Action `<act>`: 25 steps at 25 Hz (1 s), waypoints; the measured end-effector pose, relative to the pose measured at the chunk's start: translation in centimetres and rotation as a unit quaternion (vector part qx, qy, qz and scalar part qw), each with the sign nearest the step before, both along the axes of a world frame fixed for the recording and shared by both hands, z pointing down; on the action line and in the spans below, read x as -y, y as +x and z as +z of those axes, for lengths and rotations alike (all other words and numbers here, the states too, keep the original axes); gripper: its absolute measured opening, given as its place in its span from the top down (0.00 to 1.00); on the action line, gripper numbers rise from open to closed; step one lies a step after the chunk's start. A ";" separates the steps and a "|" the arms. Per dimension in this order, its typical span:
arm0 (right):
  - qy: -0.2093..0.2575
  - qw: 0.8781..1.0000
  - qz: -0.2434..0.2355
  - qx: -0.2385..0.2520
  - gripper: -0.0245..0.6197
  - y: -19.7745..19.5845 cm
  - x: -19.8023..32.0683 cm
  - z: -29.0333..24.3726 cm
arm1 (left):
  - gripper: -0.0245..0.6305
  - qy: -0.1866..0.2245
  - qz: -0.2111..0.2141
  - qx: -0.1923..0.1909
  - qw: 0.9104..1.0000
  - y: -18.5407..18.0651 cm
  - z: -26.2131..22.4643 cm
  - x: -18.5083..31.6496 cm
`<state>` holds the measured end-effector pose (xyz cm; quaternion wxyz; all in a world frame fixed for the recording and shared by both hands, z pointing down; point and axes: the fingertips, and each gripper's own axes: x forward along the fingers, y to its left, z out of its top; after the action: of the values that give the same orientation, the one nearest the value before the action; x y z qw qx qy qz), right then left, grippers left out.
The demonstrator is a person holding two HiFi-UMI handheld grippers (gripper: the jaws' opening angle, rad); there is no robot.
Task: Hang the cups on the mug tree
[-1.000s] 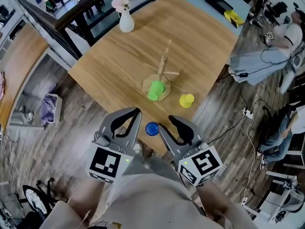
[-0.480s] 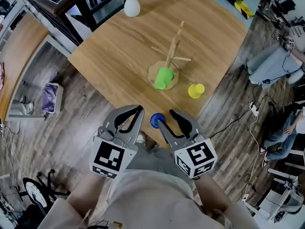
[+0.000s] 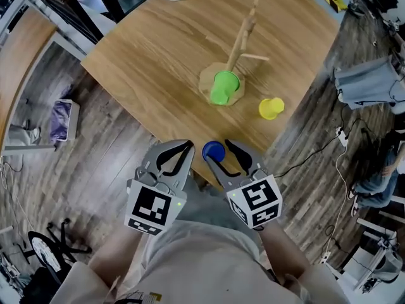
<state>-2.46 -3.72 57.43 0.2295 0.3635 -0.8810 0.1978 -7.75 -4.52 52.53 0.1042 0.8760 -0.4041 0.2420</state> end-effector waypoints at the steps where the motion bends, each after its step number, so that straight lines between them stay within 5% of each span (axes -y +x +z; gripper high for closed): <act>1: -0.002 1.000 -0.004 -0.005 0.60 -0.1 0.0 0.6 | 0.96 -0.003 0.001 -0.001 1.000 0.0 0.7 -0.1; 7: -0.014 0.999 -0.023 -0.033 0.59 -0.4 0.0 4.4 | 0.96 -0.031 -0.002 -0.018 0.999 -0.2 4.1 -0.3; 14: -0.026 0.997 -0.037 -0.059 0.57 -0.4 -1.1 7.7 | 0.96 -0.031 -0.001 0.002 1.000 -0.8 7.1 -0.9; 25: -0.031 0.997 -0.026 -0.060 0.60 -0.4 -1.2 7.9 | 0.96 -0.019 -0.006 -0.001 1.000 -1.3 6.6 -1.2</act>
<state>-2.90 -2.48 65.35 0.2982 0.3444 -0.8682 0.1969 -9.09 -3.37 59.09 0.1226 0.8718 -0.4043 0.2481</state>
